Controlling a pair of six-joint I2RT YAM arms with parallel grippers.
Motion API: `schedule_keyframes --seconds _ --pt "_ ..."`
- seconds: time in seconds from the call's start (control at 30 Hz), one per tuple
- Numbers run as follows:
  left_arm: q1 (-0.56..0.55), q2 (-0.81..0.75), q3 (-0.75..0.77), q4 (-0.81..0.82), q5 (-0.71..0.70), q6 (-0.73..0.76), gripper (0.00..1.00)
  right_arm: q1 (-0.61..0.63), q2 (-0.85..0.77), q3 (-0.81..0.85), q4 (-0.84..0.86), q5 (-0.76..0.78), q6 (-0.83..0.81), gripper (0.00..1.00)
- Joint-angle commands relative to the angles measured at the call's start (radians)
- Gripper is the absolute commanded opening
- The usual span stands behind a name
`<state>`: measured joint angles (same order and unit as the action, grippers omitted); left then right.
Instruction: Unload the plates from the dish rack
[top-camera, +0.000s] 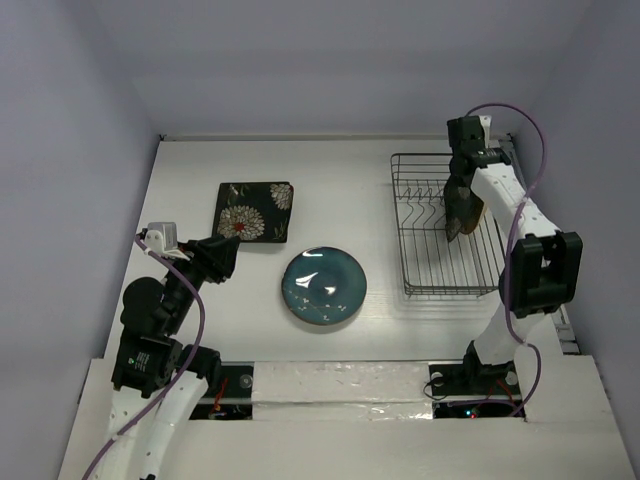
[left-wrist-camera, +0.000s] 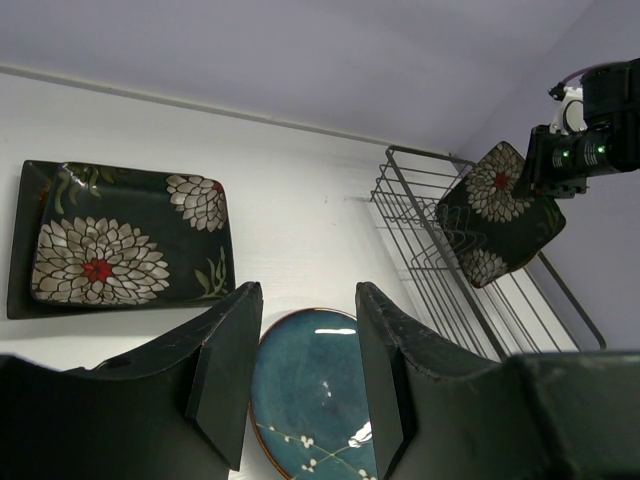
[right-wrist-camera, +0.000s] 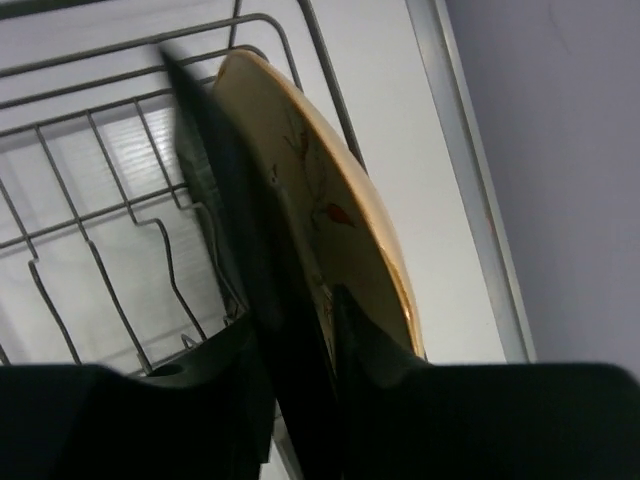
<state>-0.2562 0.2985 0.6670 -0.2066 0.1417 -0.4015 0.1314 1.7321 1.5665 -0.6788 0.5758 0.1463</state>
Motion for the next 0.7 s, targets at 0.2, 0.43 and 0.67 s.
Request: schedule_keyframes --seconds 0.2,0.43,0.67 --pt "-0.005 0.002 -0.006 0.050 0.002 0.004 0.39 0.004 -0.103 0.026 0.005 0.007 -0.010 0.00" --pt "-0.005 0.011 -0.006 0.050 0.007 0.006 0.39 0.024 -0.180 0.076 -0.015 0.047 -0.050 0.00" --pt "-0.005 0.019 -0.007 0.052 0.006 0.004 0.39 0.097 -0.267 0.165 -0.054 0.084 -0.080 0.00"
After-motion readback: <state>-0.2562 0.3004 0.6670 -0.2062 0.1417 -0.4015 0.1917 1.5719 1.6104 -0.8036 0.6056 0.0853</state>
